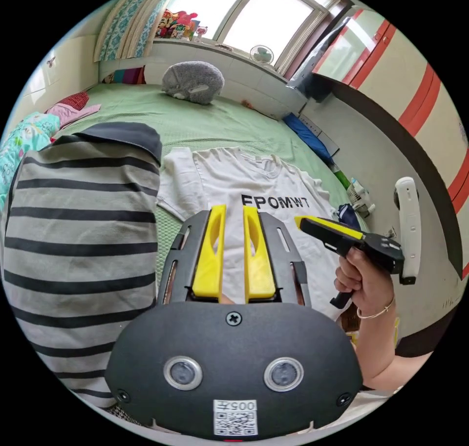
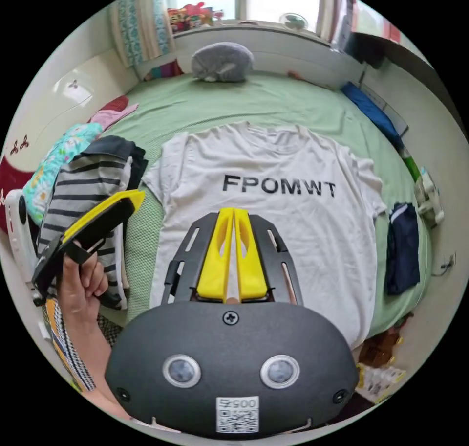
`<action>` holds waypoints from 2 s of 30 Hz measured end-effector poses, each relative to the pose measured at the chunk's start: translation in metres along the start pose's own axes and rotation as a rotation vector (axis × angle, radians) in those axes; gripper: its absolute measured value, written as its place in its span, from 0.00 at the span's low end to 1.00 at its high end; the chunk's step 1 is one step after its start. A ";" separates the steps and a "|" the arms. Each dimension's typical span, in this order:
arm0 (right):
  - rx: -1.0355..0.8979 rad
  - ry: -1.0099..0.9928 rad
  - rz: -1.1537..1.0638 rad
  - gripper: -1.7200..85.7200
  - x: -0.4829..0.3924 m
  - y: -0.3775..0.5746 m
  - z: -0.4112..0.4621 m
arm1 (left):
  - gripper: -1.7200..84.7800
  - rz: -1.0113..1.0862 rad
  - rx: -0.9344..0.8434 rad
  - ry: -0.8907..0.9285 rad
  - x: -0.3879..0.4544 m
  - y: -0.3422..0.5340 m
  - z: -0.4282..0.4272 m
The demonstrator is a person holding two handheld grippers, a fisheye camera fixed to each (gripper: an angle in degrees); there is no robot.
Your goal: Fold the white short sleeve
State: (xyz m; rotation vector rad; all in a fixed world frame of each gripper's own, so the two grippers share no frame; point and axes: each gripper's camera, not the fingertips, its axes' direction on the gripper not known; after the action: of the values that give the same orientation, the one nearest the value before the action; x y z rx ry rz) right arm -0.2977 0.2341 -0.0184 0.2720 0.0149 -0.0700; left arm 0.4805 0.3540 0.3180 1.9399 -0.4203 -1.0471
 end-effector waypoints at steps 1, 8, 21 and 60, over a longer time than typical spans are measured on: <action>0.010 -0.003 0.019 0.01 0.002 0.004 -0.001 | 0.10 0.007 -0.004 -0.001 0.005 0.001 0.001; -0.049 -0.039 0.063 0.01 0.006 0.025 0.001 | 0.10 0.061 -0.030 0.024 0.055 0.014 0.003; 0.027 0.002 0.116 0.01 0.013 0.026 -0.019 | 0.09 0.115 -0.077 -0.128 0.119 0.023 0.032; 0.027 0.195 0.003 0.01 0.001 0.055 -0.026 | 0.02 0.128 -0.237 -0.186 0.187 -0.021 0.130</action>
State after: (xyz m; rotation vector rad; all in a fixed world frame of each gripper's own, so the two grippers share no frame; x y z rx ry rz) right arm -0.2932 0.2943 -0.0291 0.3046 0.2078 -0.0408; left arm 0.4844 0.1792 0.1701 1.5928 -0.4931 -1.1428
